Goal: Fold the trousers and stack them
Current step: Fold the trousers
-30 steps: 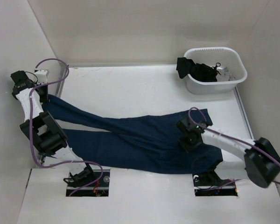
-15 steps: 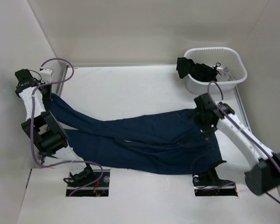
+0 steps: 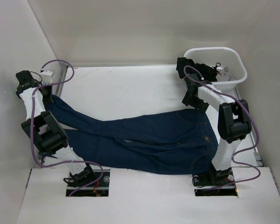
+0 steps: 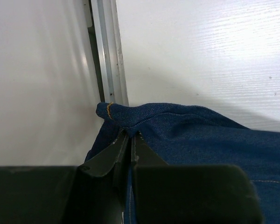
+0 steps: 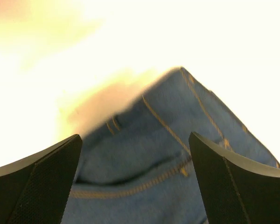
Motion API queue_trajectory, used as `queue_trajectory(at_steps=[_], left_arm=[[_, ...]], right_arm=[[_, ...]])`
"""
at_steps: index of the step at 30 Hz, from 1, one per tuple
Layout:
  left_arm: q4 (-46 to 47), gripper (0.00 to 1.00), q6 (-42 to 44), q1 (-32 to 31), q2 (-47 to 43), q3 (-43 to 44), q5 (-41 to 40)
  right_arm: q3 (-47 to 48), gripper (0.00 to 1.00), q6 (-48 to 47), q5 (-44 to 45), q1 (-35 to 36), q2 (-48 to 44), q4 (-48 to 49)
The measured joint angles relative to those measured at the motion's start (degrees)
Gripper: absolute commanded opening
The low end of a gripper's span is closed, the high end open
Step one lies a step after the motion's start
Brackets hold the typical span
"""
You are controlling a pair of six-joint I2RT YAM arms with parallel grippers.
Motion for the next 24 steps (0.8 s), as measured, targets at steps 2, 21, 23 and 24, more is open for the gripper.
queue_trajectory(at_steps=[2,21,23,24], left_arm=[[0.02,0.02,0.00,0.15,0.00,-0.04,-0.02],[-0.02,0.02,-0.07,4.39,0.00,-0.11,-0.22],[-0.02,0.02,-0.07,4.39,0.00,-0.11,-0.22],[-0.02,0.02,-0.07,4.35,0.00,-0.09,-0.22]], right_arm=[[1.20,1.00,-1.44,-0.02,-1.20,1.40,0.70],[2.56,0.99,-3.34,-1.64,-4.04,5.01,1.81],[1.33,1.00,-4.50,-2.43,-3.82,3.85,0.94],[0.68,1.00,-4.92,-2.38,-3.50,3.32,0.31]])
